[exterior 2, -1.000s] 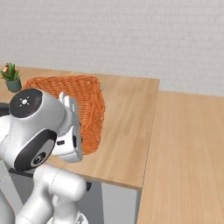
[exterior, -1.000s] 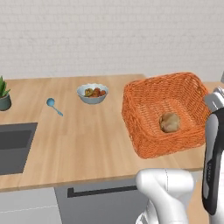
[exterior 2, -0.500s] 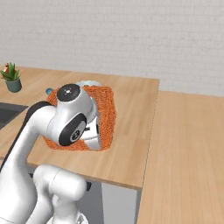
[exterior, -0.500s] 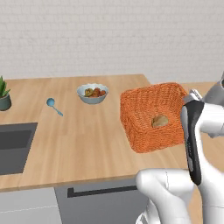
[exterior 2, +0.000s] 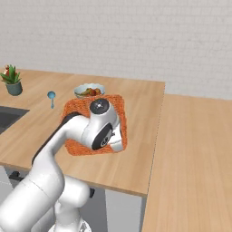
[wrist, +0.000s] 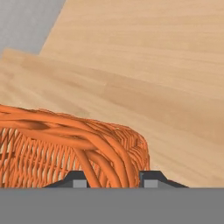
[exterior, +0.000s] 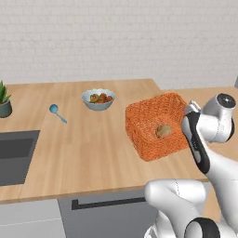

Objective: Open the cabinet, pick up the bread from the cabinet and place it in the basket. Then move the basket to the dining counter.

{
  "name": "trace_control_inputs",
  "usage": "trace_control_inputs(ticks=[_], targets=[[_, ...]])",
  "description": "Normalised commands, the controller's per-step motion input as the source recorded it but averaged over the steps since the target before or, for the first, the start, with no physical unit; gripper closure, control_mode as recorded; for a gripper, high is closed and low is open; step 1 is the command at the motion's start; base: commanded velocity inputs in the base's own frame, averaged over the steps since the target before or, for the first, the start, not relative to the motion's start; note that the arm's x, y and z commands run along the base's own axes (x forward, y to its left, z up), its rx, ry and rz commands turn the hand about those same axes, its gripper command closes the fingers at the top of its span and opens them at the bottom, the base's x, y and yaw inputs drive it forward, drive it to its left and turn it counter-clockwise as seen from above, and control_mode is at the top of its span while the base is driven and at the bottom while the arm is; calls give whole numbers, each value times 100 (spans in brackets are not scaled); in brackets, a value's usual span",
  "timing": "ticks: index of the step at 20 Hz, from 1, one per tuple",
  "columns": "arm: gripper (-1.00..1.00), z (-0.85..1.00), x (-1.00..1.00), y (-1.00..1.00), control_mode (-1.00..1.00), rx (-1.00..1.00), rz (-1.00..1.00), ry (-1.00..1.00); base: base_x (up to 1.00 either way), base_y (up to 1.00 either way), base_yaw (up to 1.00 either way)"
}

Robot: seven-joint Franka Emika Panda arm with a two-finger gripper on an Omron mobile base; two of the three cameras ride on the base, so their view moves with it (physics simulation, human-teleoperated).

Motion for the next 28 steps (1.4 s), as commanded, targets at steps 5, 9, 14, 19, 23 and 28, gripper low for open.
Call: trace_control_inputs(ticks=[5, 9, 14, 19, 23, 28], targets=[[100, -30, 55, -26, -100, 0, 9, 3, 0, 0, 0], [100, -27, 26, -18, -100, 0, 13, 3, 0, 0, 0], [100, -65, 33, -3, -100, 0, 5, 8, 0, 0, 0], [100, -59, 45, 0, -100, -2, -1, 2, 0, 0, 0], [-100, -36, 54, 0, -100, -1, -5, 0, 0, 0, 0], [-100, 1, 13, 12, -100, 0, -5, -6, 0, 0, 0]])
